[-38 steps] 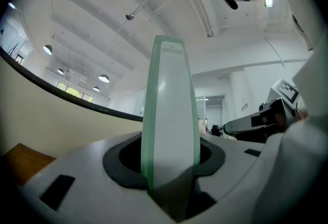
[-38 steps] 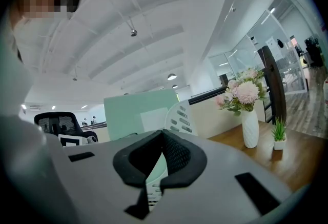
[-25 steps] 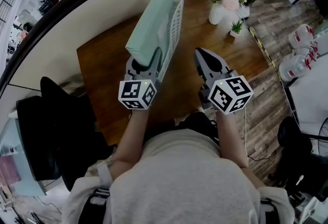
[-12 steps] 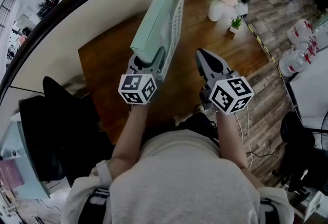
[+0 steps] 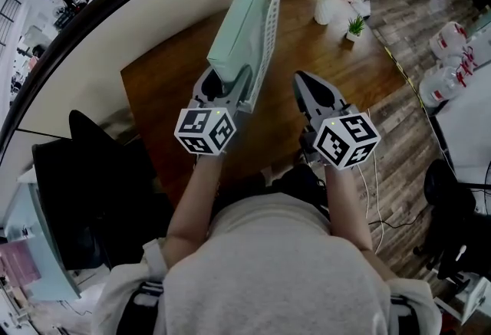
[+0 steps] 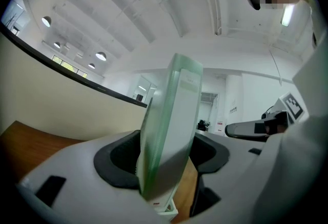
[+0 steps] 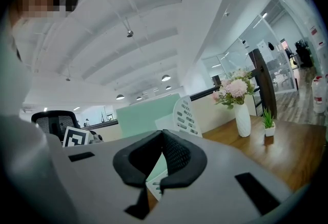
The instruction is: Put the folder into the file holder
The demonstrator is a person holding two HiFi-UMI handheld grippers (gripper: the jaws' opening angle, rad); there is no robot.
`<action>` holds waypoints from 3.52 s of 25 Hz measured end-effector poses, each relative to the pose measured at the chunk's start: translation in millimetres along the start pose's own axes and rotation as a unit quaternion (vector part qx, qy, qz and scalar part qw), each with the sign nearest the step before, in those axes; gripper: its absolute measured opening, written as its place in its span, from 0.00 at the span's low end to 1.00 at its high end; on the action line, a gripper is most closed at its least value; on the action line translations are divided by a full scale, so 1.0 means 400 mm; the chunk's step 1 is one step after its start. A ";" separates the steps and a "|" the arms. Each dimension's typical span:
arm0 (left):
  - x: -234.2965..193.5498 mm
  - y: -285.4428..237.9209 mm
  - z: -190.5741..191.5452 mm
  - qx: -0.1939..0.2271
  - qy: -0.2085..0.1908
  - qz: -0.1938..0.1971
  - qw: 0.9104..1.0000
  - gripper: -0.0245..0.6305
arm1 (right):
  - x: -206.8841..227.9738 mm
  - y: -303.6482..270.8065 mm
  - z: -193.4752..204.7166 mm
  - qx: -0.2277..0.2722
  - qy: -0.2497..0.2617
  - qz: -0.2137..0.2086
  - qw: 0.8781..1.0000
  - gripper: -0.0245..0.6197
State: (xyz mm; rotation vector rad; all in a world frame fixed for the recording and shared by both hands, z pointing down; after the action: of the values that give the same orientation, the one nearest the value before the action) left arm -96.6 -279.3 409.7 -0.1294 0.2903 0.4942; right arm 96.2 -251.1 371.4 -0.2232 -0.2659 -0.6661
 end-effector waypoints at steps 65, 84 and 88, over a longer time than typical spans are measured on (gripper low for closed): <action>0.163 0.088 0.118 -0.159 -0.018 0.117 0.980 0.06 | -0.084 0.064 0.137 -0.073 0.013 -0.020 0.997 0.05; 0.159 0.104 0.105 -0.151 -0.020 0.103 0.983 0.06 | -0.100 0.059 0.142 -0.073 0.016 -0.038 0.996 0.05; 0.169 0.104 0.110 -0.154 -0.022 0.107 0.982 0.06 | -0.103 0.061 0.139 -0.072 0.017 -0.041 0.996 0.05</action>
State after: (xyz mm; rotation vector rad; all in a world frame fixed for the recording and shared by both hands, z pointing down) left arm -49.1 -204.3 428.8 -0.3900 0.1841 0.7533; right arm 71.0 -192.8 407.9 -0.3398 -0.1950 -0.7709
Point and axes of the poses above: the fingertips, and each gripper's own axes: y backward along the fingers, x to its right, z out of its underside, the point moved 6 cm from there along y, backward along the fingers, and after that the axes turned 2 degrees about -x, right-handed, at the moved point
